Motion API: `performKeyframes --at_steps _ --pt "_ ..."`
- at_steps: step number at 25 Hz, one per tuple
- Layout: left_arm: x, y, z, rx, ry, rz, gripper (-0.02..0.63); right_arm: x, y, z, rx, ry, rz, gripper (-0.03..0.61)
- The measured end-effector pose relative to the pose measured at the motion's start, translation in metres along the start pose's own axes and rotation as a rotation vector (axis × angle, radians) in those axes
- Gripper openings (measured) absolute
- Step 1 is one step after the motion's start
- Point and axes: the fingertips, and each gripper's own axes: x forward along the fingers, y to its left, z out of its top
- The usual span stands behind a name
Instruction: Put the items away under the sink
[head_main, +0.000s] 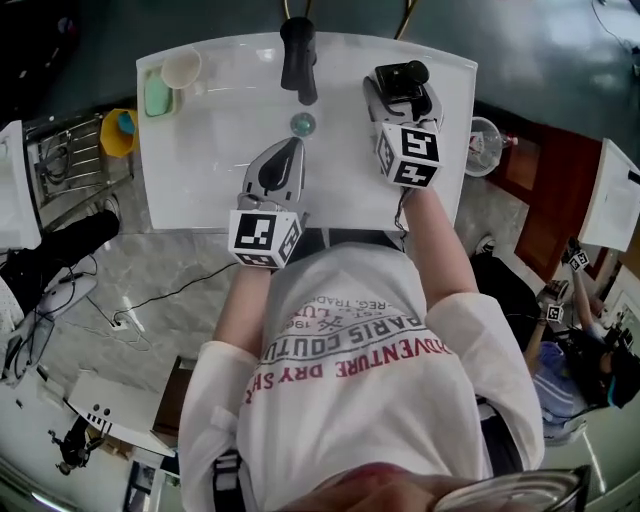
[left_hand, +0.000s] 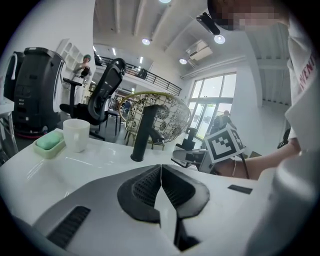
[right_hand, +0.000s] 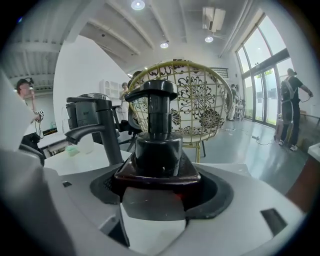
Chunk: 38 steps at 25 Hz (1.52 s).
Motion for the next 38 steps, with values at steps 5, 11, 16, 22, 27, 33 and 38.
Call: performKeyframes --at_steps 5,11,16,22,27,33,38 --pt "-0.027 -0.016 -0.001 0.018 -0.009 -0.047 0.023 -0.050 0.020 0.001 0.012 -0.024 0.006 0.371" --pt "-0.065 -0.030 -0.006 0.086 -0.032 -0.142 0.023 -0.117 0.046 -0.007 0.086 -0.078 -0.050 0.371" --pt "-0.098 -0.039 -0.009 0.126 -0.046 -0.221 0.023 -0.164 0.076 -0.020 0.078 -0.100 -0.093 0.371" --pt "-0.139 -0.041 -0.013 0.140 -0.058 -0.269 0.023 -0.221 0.116 -0.035 0.128 -0.121 -0.125 0.371" --pt "-0.160 -0.059 -0.039 0.128 -0.035 -0.296 0.023 -0.260 0.134 -0.056 0.138 -0.109 -0.128 0.371" --pt "-0.173 -0.100 -0.068 0.140 -0.029 -0.330 0.023 -0.297 0.129 -0.080 0.121 -0.105 -0.103 0.371" --pt "-0.186 -0.129 -0.108 0.138 -0.002 -0.295 0.023 -0.334 0.126 -0.118 0.111 -0.092 -0.066 0.371"
